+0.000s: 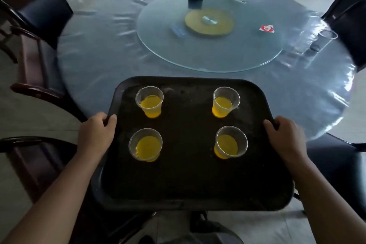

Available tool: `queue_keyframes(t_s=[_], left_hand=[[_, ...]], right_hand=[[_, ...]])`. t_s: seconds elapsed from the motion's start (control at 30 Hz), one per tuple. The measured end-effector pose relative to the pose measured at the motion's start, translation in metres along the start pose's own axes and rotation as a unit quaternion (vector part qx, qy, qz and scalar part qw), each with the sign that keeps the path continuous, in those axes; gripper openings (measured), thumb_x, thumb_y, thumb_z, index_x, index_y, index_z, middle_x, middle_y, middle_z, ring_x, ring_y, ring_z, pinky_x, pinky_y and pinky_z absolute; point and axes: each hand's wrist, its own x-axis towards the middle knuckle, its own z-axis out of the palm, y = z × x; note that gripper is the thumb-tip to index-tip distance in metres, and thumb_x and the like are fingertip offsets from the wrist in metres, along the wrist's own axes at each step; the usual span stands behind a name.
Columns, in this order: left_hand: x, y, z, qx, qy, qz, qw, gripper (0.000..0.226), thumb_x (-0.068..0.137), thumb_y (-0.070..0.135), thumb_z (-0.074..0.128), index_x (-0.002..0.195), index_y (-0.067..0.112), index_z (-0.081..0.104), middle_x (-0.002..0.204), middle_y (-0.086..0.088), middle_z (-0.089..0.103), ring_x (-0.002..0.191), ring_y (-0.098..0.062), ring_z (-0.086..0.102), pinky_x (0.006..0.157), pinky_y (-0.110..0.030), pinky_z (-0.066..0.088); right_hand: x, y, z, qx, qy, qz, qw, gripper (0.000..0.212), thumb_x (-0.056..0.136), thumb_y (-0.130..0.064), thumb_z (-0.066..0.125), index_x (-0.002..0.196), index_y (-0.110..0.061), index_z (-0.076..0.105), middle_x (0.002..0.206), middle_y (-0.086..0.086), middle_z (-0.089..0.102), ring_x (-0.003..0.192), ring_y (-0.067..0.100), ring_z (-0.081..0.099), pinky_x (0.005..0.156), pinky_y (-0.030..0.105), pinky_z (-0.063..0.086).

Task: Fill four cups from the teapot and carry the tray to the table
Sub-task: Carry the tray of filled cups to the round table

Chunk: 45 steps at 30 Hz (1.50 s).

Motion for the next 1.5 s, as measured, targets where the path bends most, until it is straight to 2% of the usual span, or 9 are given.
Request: queue_keyframes(t_s=[0.13,0.27,0.37,0.57,0.73,0.83,1.03,1.23,1.5], left_hand=[[0.014,0.029,0.04,0.002,-0.001,-0.005,1.0,0.039,0.103,0.028,0.053,0.077,0.0,0.057,0.067,-0.017,0.059,0.063,-0.034,0.056,0.055,-0.038,0.038],[0.027,0.052,0.075,-0.002,-0.015,-0.03,0.999,0.04,0.105,0.031,0.049,0.077,0.003,0.056,0.067,-0.017,0.058,0.063,-0.034,0.057,0.055,-0.041,0.043],[0.036,0.065,0.095,0.009,-0.022,-0.04,0.999,0.04,0.104,0.029,0.05,0.074,0.003,0.052,0.065,-0.014,0.055,0.06,-0.028,0.052,0.053,-0.036,0.037],[0.062,0.084,0.134,0.022,-0.042,-0.053,0.997,0.038,0.105,0.028,0.049,0.077,0.002,0.051,0.065,-0.014,0.053,0.061,-0.031,0.05,0.054,-0.038,0.034],[0.083,0.095,0.163,0.022,-0.056,-0.048,0.997,0.037,0.106,0.028,0.046,0.078,0.004,0.053,0.068,-0.016,0.055,0.058,-0.024,0.049,0.052,-0.033,0.035],[0.096,0.1,0.178,0.026,-0.051,-0.044,0.997,0.037,0.106,0.026,0.046,0.079,0.002,0.053,0.067,-0.015,0.054,0.058,-0.025,0.049,0.051,-0.034,0.034],[0.109,0.105,0.202,0.029,-0.036,-0.026,0.999,0.038,0.105,0.023,0.048,0.073,0.002,0.051,0.061,-0.015,0.051,0.055,-0.028,0.048,0.049,-0.034,0.033],[0.109,0.107,0.215,0.029,-0.035,-0.031,0.998,0.038,0.105,0.021,0.049,0.071,0.004,0.049,0.059,-0.012,0.049,0.053,-0.024,0.046,0.049,-0.033,0.032],[0.104,0.11,0.219,0.034,-0.03,-0.028,0.999,0.038,0.105,0.019,0.049,0.069,0.007,0.046,0.057,-0.008,0.046,0.051,-0.02,0.043,0.048,-0.029,0.029]], right_hand=[[0.044,0.021,0.005,0.011,-0.009,-0.002,1.0,0.038,0.096,-0.035,0.057,0.065,-0.013,0.051,0.058,0.0,0.048,0.059,0.027,0.047,0.061,0.034,0.035],[0.084,0.041,0.011,0.011,-0.014,-0.007,1.0,0.036,0.096,-0.034,0.057,0.068,-0.01,0.055,0.059,0.002,0.051,0.056,0.021,0.045,0.061,0.034,0.035],[0.108,0.053,0.016,0.0,-0.024,-0.004,1.0,0.036,0.096,-0.033,0.057,0.07,-0.009,0.056,0.061,0.006,0.053,0.054,0.017,0.041,0.06,0.034,0.033],[0.148,0.068,0.036,-0.004,-0.039,0.007,0.999,0.032,0.097,-0.031,0.056,0.073,-0.011,0.058,0.06,0.001,0.052,0.054,0.009,0.042,0.061,0.032,0.033],[0.177,0.073,0.052,0.001,-0.038,0.018,0.999,0.03,0.097,-0.029,0.057,0.073,-0.012,0.055,0.058,-0.006,0.043,0.053,0.007,0.036,0.061,0.032,0.031],[0.193,0.078,0.062,0.0,-0.039,0.019,0.999,0.03,0.098,-0.029,0.057,0.073,-0.012,0.054,0.057,-0.008,0.042,0.054,0.003,0.035,0.055,0.03,0.028],[0.218,0.09,0.081,-0.009,-0.037,0.031,0.999,0.037,0.098,-0.032,0.055,0.07,-0.008,0.055,0.057,0.0,0.049,0.052,0.01,0.042,0.049,0.023,0.025],[0.228,0.102,0.092,-0.006,-0.039,0.023,0.999,0.037,0.098,-0.033,0.054,0.07,-0.009,0.056,0.058,0.003,0.053,0.052,0.015,0.047,0.051,0.029,0.03],[0.228,0.112,0.098,0.002,-0.042,0.025,0.999,0.036,0.098,-0.032,0.054,0.07,-0.01,0.055,0.057,0.002,0.052,0.051,0.015,0.048,0.051,0.024,0.03]])
